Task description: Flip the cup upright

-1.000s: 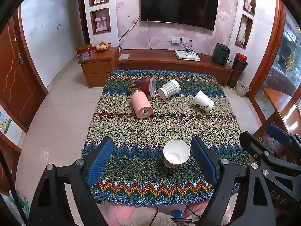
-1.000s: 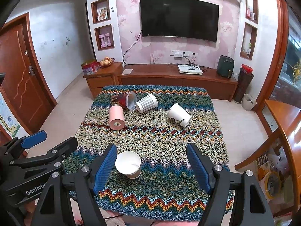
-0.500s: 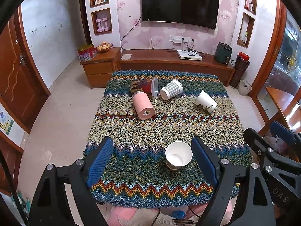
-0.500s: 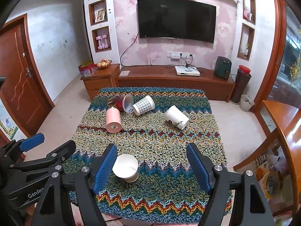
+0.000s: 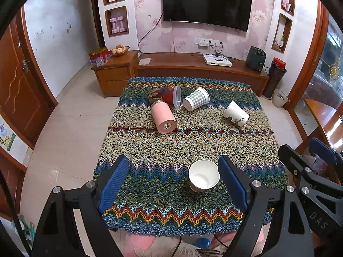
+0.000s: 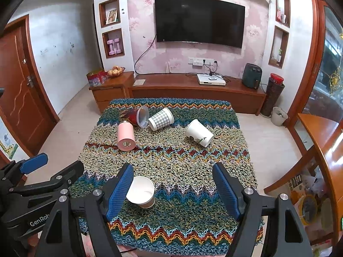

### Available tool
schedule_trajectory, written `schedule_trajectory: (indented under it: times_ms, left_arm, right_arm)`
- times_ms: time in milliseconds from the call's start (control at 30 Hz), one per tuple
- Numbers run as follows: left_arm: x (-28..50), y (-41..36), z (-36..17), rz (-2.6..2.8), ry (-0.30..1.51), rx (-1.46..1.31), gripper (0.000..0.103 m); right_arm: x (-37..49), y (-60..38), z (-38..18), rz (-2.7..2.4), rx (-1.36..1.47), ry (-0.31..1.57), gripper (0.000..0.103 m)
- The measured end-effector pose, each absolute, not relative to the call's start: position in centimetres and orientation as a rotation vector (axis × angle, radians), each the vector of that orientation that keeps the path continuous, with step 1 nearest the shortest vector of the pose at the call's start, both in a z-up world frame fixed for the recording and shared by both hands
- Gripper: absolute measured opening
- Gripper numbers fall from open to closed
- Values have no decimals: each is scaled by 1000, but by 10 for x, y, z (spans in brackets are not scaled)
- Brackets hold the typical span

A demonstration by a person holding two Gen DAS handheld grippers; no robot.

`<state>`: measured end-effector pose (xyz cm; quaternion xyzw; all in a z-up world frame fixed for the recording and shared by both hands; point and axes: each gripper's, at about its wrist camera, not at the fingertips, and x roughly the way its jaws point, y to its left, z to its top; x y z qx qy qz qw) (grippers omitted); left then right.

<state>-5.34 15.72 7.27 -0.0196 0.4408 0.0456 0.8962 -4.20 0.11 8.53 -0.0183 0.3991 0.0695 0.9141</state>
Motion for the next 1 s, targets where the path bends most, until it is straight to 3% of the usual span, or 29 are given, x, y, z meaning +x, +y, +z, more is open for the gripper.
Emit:
schedule_trajectory:
  times_ms: [1000]
  left_arm:
    - [-49, 155, 64, 106, 926, -26, 88]
  right_arm:
    - [-36, 1, 72, 104, -47, 833, 77]
